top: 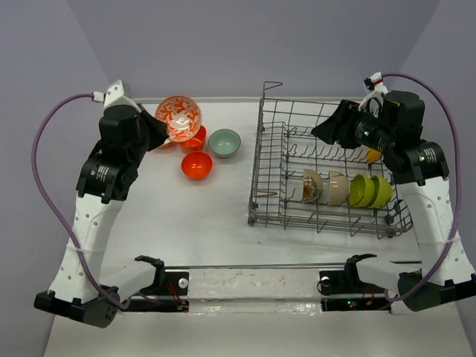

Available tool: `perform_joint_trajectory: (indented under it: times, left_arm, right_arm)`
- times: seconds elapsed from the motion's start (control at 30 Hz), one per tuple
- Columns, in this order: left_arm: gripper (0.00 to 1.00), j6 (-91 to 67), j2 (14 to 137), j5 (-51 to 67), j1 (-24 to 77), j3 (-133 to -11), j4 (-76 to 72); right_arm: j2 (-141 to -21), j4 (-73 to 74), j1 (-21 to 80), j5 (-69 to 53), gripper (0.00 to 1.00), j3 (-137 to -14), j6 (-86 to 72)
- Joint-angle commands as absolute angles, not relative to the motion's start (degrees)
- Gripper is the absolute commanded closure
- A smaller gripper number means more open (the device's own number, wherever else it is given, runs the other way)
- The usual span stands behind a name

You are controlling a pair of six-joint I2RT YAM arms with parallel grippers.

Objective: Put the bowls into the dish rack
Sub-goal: Pass from the left arm to the right

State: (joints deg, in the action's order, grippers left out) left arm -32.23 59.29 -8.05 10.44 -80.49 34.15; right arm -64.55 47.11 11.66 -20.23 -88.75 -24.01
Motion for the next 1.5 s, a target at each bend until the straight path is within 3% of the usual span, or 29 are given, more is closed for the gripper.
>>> perform_joint_trajectory:
  times: [0.0, 0.13, 0.37, 0.83, 1.07, 1.47]
  left_arm:
    - [1.00, -32.08, 63.00, -13.42, 20.98, -90.59, 38.04]
    - [1.00, -33.31, 70.21, -19.67, 35.99, -99.55, 39.99]
    - [1.00, -34.54, 81.81, -25.49, 46.48, -108.88, 42.01]
    - [1.00, -32.96, 100.72, -27.33, 54.75, -130.15, 45.61]
    - [1.00, -32.87, 102.66, -27.25, 55.99, -131.48, 44.83]
    - [1.00, -32.17, 105.12, -25.75, 56.43, -131.40, 43.51]
  right_arm:
    - [-66.35, 48.86, 13.18, -24.43, 0.39, -96.49, -23.11]
    - [-68.11, 50.01, 14.41, -23.03, 0.40, -100.45, -23.73]
    - [-70.75, 52.55, 18.11, -18.02, 0.41, -106.77, -23.73]
    - [-72.16, 53.79, 19.16, -8.53, 0.41, -102.05, -20.92]
    - [-73.21, 52.56, 20.21, -4.31, 0.41, -99.76, -20.04]
    - [-76.46, 48.60, 25.40, 4.92, 0.54, -97.47, -20.22]
